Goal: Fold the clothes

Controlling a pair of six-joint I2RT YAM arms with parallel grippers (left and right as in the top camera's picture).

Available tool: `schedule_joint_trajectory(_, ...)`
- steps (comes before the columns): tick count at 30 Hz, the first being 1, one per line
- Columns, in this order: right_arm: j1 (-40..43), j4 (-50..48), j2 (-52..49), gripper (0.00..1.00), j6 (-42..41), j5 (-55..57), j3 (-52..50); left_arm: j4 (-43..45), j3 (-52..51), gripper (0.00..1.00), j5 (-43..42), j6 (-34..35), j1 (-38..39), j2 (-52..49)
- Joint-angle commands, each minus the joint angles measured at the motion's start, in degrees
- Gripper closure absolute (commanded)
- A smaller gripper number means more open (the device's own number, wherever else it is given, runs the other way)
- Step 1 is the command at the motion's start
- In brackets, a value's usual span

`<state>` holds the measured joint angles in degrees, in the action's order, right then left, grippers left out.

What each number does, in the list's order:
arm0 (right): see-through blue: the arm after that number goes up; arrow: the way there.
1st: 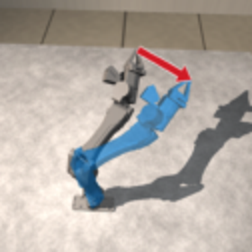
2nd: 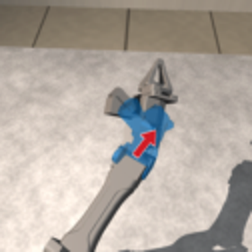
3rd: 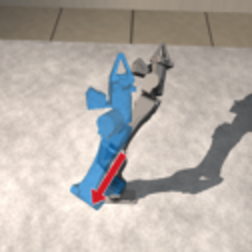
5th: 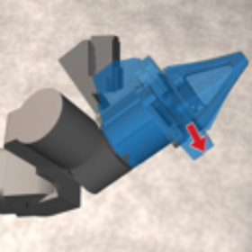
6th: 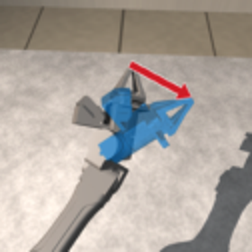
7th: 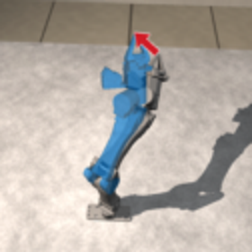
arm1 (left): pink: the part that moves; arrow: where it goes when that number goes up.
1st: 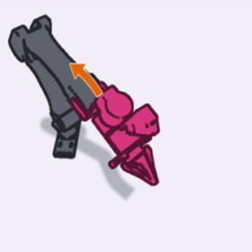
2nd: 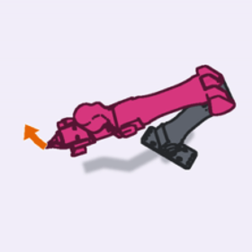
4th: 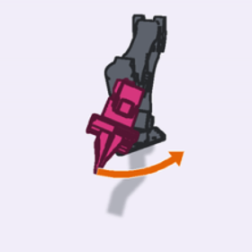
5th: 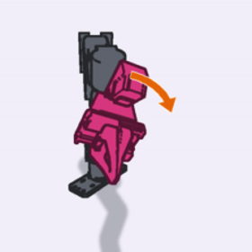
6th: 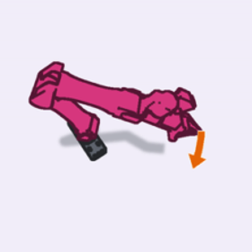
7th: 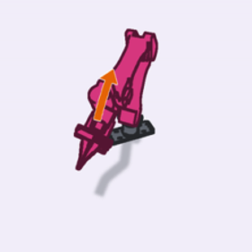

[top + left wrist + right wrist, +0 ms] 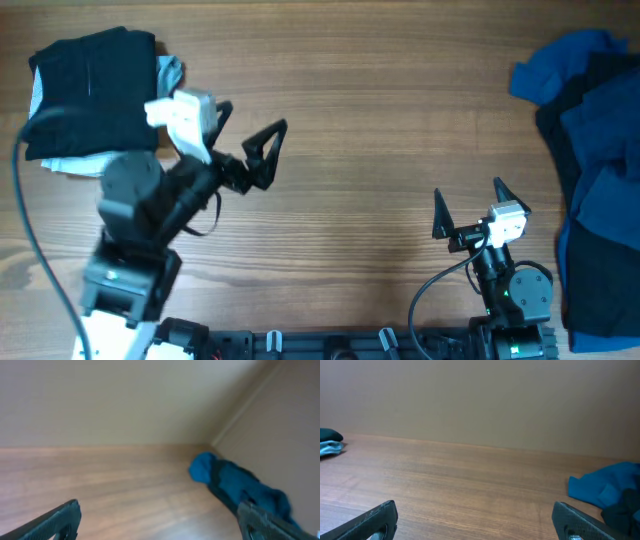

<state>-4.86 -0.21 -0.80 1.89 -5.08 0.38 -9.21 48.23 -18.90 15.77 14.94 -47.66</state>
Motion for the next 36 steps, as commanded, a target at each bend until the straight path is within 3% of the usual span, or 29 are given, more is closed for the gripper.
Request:
schedule_joint_trajectory(1, -0.4, -0.2, 0.6, 0.00, 1.1, -0.7, -0.1, 7.6, -13.4, 0.00, 8.2, -0.3, 0.2, 4.2)
schedule_joint_trajectory(8, -0.4, -0.2, 0.6, 0.00, 1.1, -0.7, -0.1, 17.6, -31.4, 0.00, 16.5, -0.3, 0.0, 9.9)
schedule_joint_trajectory(13, -0.4, -0.2, 0.6, 0.00, 1.1, -0.7, -0.1, 21.1, -39.8, 0.00, 16.7, -0.3, -2.2, 15.4)
schedule_joint_trajectory(28, -0.4, -0.2, 0.6, 0.00, 1.1, -0.7, -0.1, 20.3, -47.9, 0.00, 23.3, -0.3, -4.4, 29.2)
schedule_joint_trajectory(36, -0.4, -0.2, 0.6, 0.00, 1.1, -0.7, -0.1, 10.5, -47.9, 0.00, 26.1, -2.0, -8.4, 36.6)
